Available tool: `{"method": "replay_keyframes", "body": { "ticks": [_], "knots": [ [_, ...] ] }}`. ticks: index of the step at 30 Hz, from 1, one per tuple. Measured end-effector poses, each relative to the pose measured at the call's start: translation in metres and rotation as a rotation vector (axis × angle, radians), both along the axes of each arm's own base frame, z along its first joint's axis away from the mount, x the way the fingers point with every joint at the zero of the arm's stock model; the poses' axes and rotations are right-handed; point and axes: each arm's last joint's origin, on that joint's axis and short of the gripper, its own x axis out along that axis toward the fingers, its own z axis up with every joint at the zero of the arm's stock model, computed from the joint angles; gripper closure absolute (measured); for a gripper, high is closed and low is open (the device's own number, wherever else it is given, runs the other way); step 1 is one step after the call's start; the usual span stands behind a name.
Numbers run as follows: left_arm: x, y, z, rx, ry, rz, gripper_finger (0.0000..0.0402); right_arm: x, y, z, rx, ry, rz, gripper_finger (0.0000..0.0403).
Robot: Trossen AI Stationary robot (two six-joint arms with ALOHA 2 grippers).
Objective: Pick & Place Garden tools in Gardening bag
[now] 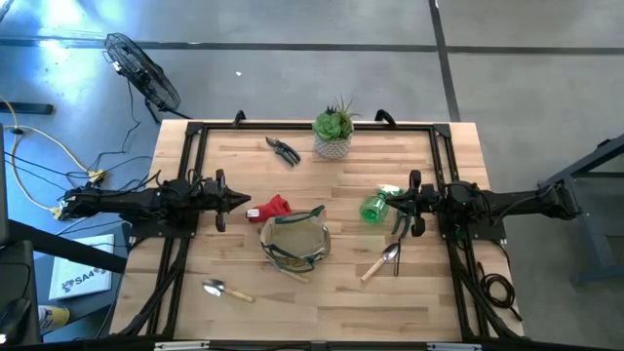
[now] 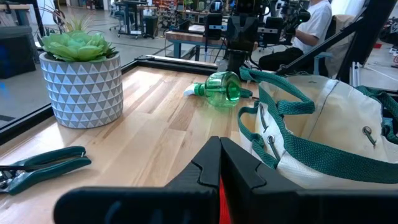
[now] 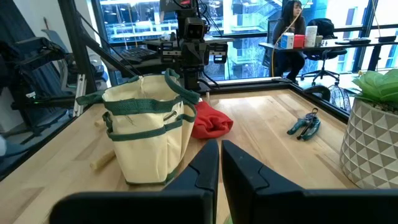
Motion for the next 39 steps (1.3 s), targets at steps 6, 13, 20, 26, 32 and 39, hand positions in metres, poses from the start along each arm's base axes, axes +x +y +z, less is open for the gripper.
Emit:
{"method": "replay_keyframes", "body": {
  "ticks": [6,13,20,26,32,39],
  "knots": [
    [0.000,0.000,0.001,0.017,-0.009,0.008,0.0400,0.000,0.000,0.000,0.000,0.000,0.000,0.0392],
    [0.000,0.001,0.002,0.132,0.000,0.025,0.0400,0.000,0.000,0.000,0.000,0.000,0.000,0.0392],
    [0.000,0.001,0.001,0.128,0.013,0.024,0.0400,0.000,0.000,0.001,0.006,-0.008,0.000,0.0392],
    [0.000,0.001,0.003,0.127,-0.006,0.020,0.0400,0.000,0.001,0.007,0.158,-0.081,0.035,0.0392],
    [0.000,0.000,0.002,0.126,-0.006,-0.015,0.0400,-0.002,0.002,0.021,0.128,-0.221,0.069,0.0392],
    [0.000,0.000,0.002,0.176,0.004,-0.002,0.0400,-0.001,-0.003,0.017,0.254,-0.197,-0.091,0.0373]
  ]
}}
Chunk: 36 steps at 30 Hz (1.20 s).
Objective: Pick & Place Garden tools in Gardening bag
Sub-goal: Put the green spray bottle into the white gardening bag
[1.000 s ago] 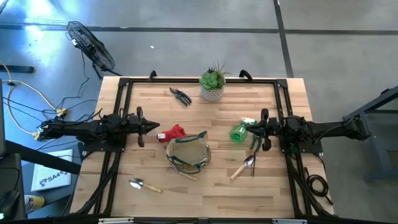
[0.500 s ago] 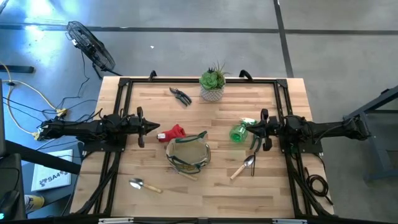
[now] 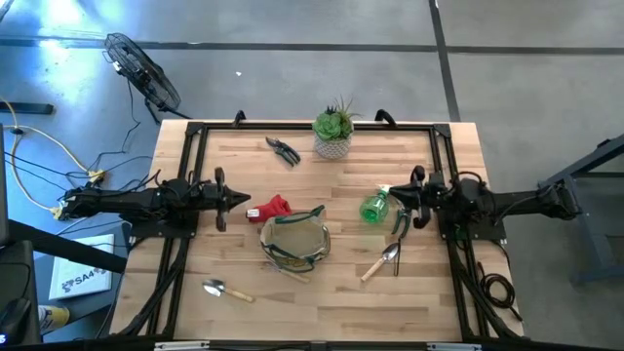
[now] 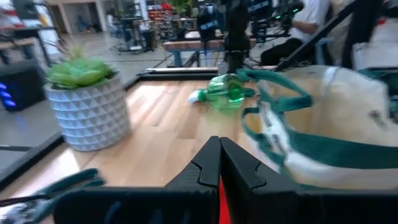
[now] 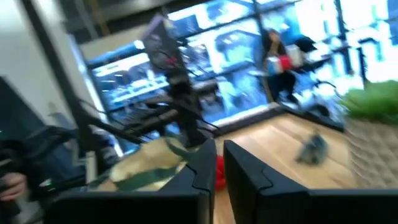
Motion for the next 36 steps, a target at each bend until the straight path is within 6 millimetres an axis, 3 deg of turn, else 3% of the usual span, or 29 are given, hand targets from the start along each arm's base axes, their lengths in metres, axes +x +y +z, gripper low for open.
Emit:
{"method": "replay_keyframes", "body": {
  "ticks": [5,11,14,19,24,30,36],
  "knots": [
    [0.000,0.001,0.000,0.000,0.001,0.020,0.0400,0.000,-0.002,0.002,0.081,-0.011,-0.067,0.0300],
    [0.000,0.001,0.001,-0.001,-0.012,0.026,0.0400,-0.002,-0.004,0.029,0.159,-0.084,-0.108,0.0196],
    [0.000,0.001,0.002,0.000,-0.016,0.047,0.0400,-0.003,-0.004,0.042,0.206,-0.082,-0.102,0.0165],
    [0.000,0.002,0.001,0.000,-0.015,0.053,0.0400,-0.003,-0.004,0.074,0.162,-0.107,-0.099,0.0158],
    [0.000,0.002,0.001,-0.006,-0.015,0.064,0.0400,-0.003,-0.004,0.123,0.212,-0.057,-0.094,0.0160],
    [0.000,0.001,-0.001,-0.018,0.008,0.039,0.0400,0.000,-0.005,0.169,0.469,0.080,-0.162,0.0160],
    [0.000,0.000,-0.006,-0.020,0.058,0.014,0.0400,0.007,-0.006,0.202,0.727,0.203,-0.265,0.0160]
  ]
}}
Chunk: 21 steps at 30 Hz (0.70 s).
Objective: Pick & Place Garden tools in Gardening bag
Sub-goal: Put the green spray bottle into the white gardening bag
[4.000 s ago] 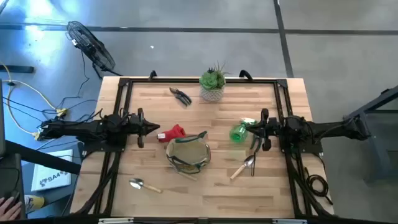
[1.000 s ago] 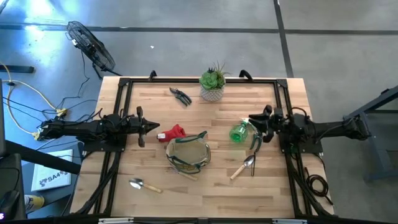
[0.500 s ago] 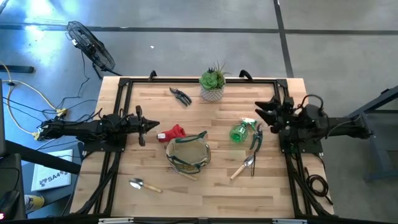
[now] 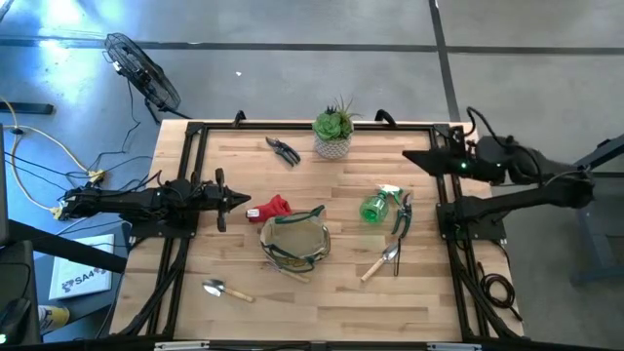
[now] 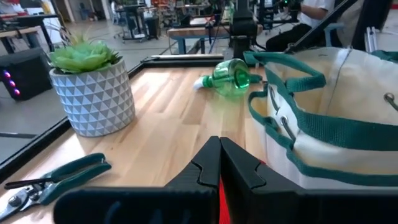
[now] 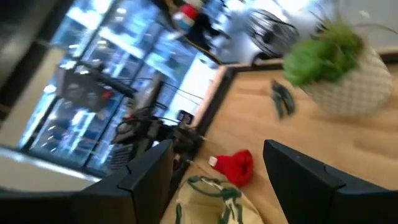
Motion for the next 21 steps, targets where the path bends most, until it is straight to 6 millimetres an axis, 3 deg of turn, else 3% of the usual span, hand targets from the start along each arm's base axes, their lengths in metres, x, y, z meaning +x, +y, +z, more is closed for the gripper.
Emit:
{"method": "replay_keyframes", "body": {
  "ticks": [5,10,14,21],
  "knots": [
    [0.000,0.000,0.000,0.000,0.007,-0.002,0.0400,0.010,-0.005,0.019,0.174,0.044,-0.076,0.0160],
    [0.000,0.000,0.000,0.000,0.007,-0.002,0.0400,0.027,-0.019,0.025,0.195,0.162,-0.120,0.0160],
    [0.000,0.000,0.000,-0.001,0.008,-0.002,0.0400,0.047,-0.039,0.008,0.315,0.274,-0.188,0.0160],
    [0.000,0.000,0.000,-0.002,0.006,-0.001,0.0400,0.077,-0.069,-0.044,0.597,0.637,-0.338,0.0160]
  ]
}}
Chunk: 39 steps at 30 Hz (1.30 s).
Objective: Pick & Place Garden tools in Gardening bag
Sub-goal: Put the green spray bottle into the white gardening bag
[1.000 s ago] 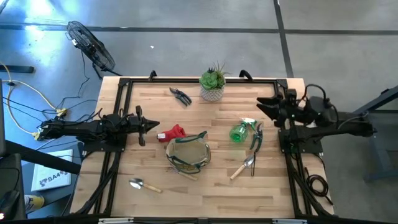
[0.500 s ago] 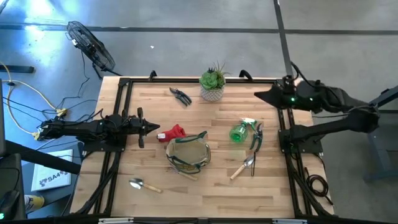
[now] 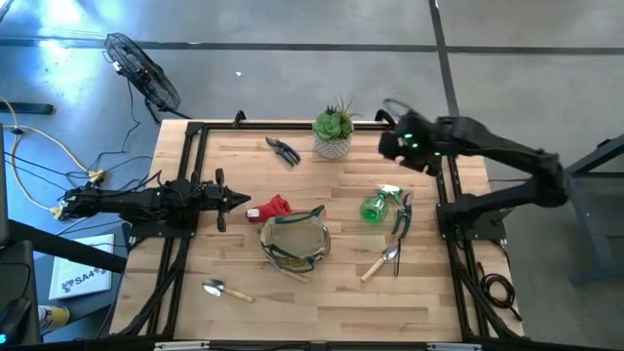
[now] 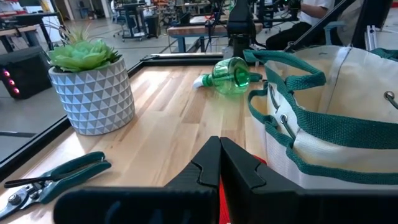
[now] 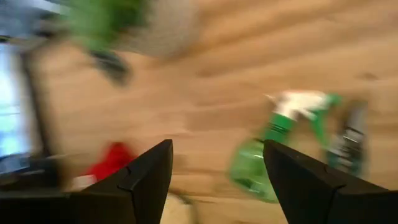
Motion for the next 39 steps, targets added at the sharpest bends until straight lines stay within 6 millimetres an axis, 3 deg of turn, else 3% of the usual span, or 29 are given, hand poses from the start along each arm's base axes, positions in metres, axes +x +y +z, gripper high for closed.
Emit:
{"method": "replay_keyframes", "body": {
  "ticks": [3,7,12,25,39],
  "knots": [
    [0.000,0.000,0.000,0.012,0.002,-0.001,0.0400,0.012,-0.007,-0.017,0.084,0.097,-0.016,0.0160],
    [0.000,0.000,0.000,0.020,0.003,-0.002,0.0400,0.028,-0.013,-0.033,0.272,0.089,-0.017,0.0160],
    [0.000,-0.001,0.000,0.001,0.001,-0.018,0.0400,0.034,-0.022,-0.047,0.415,0.133,-0.066,0.0160],
    [0.000,-0.002,-0.001,-0.005,0.008,-0.070,0.0400,0.039,-0.056,-0.083,0.530,0.266,-0.084,0.0160],
    [0.000,-0.002,-0.003,-0.006,0.024,-0.076,0.0400,0.058,-0.069,-0.125,0.600,0.379,-0.053,0.0160]
  ]
}}
